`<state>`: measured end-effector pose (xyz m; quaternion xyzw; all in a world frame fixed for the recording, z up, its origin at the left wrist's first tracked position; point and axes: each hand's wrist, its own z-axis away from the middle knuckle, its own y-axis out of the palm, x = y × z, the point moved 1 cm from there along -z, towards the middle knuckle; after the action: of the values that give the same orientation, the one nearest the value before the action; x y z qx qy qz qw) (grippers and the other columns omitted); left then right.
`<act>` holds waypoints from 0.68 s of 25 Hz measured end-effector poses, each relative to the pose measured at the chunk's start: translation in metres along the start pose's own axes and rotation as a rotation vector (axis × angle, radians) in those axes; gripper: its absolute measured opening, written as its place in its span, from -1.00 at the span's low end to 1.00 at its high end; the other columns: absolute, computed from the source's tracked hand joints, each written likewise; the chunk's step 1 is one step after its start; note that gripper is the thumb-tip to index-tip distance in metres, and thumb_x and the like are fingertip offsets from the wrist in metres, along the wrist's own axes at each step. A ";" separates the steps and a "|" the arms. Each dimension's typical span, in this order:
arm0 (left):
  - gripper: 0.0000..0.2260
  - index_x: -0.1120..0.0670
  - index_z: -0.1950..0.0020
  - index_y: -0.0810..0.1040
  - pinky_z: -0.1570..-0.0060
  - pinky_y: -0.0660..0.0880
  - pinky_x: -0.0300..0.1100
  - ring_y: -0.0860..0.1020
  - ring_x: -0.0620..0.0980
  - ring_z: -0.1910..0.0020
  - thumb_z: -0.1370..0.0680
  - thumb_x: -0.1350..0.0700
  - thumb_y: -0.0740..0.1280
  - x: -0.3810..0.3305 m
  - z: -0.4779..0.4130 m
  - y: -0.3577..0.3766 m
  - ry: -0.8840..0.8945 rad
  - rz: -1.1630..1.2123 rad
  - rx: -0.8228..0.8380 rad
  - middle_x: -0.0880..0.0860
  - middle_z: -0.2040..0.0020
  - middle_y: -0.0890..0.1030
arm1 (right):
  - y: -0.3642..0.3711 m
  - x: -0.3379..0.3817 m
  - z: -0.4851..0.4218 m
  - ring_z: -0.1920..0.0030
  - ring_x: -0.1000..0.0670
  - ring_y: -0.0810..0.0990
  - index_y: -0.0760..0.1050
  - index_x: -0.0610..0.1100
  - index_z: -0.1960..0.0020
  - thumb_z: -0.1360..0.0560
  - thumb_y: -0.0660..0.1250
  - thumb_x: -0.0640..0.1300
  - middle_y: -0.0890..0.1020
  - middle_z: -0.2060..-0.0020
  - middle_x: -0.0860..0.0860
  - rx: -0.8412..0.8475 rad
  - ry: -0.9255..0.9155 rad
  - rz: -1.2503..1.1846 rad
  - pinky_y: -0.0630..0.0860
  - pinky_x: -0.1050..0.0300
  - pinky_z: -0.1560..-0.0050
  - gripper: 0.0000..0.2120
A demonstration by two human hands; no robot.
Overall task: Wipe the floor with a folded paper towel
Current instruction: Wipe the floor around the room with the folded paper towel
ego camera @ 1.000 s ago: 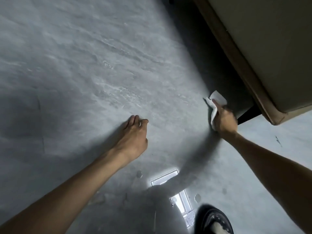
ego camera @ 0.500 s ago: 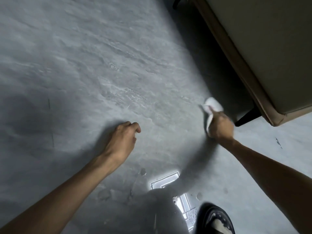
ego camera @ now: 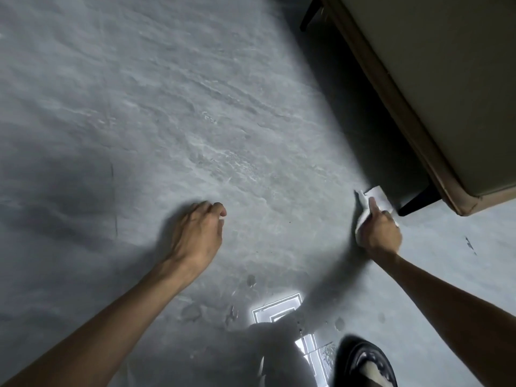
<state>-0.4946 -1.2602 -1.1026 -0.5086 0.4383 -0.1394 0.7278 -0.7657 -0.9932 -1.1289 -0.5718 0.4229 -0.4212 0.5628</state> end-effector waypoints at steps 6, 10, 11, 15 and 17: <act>-0.57 0.18 -0.33 0.40 -0.38 0.25 -0.01 0.29 0.21 -0.40 -0.47 0.15 0.30 0.033 0.006 -0.018 -0.141 -0.205 0.008 0.27 -0.33 0.39 | 0.005 0.197 0.064 0.10 -0.25 0.63 0.32 -0.06 -0.46 -0.59 0.16 -0.14 0.58 -0.06 -0.20 -0.008 -0.343 -0.135 0.53 -0.06 0.21 -0.57; -0.47 0.23 -0.37 0.36 -0.34 0.30 0.02 0.35 0.23 -0.35 -0.38 0.27 0.27 0.072 0.012 -0.045 -0.281 -0.148 -0.029 0.26 -0.31 0.42 | 0.000 0.285 0.150 0.28 -0.18 0.58 0.49 -0.04 -0.26 -0.45 0.19 -0.20 0.56 0.22 -0.12 0.164 -1.558 -0.175 0.43 0.06 0.41 -0.60; -0.45 0.24 -0.38 0.35 -0.34 0.30 0.03 0.35 0.24 -0.34 -0.37 0.29 0.27 0.082 0.015 -0.049 -0.311 -0.150 -0.036 0.27 -0.31 0.41 | -0.005 0.285 0.133 0.20 -0.15 0.59 0.52 0.07 -0.26 -0.50 0.17 -0.18 0.56 0.18 -0.06 0.222 -1.681 -0.160 0.46 0.07 0.31 -0.60; -0.46 0.21 -0.44 0.25 -0.40 0.22 0.02 0.24 0.24 -0.44 -0.48 0.15 0.29 0.102 0.034 -0.049 -0.345 -0.252 0.005 0.32 -0.42 0.28 | -0.004 0.241 -0.007 -0.11 -0.14 0.59 0.40 0.19 -0.38 -0.62 0.09 0.06 0.57 -0.16 -0.01 0.045 -0.992 -0.078 0.50 0.05 -0.09 -0.65; -0.37 0.18 -0.51 0.10 -0.47 0.12 0.01 0.09 0.25 -0.51 -0.55 -0.03 0.27 0.103 0.037 -0.044 -0.367 -0.287 0.082 0.34 -0.50 0.14 | -0.004 0.229 -0.059 -0.19 -0.23 0.55 0.36 0.05 -0.40 -0.61 0.06 0.04 0.53 -0.25 -0.14 0.007 -0.442 -0.106 0.46 -0.09 -0.20 -0.61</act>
<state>-0.3957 -1.3241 -1.1123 -0.5527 0.2158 -0.1642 0.7881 -0.7568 -1.2293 -1.1233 -0.6695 0.2570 -0.3162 0.6210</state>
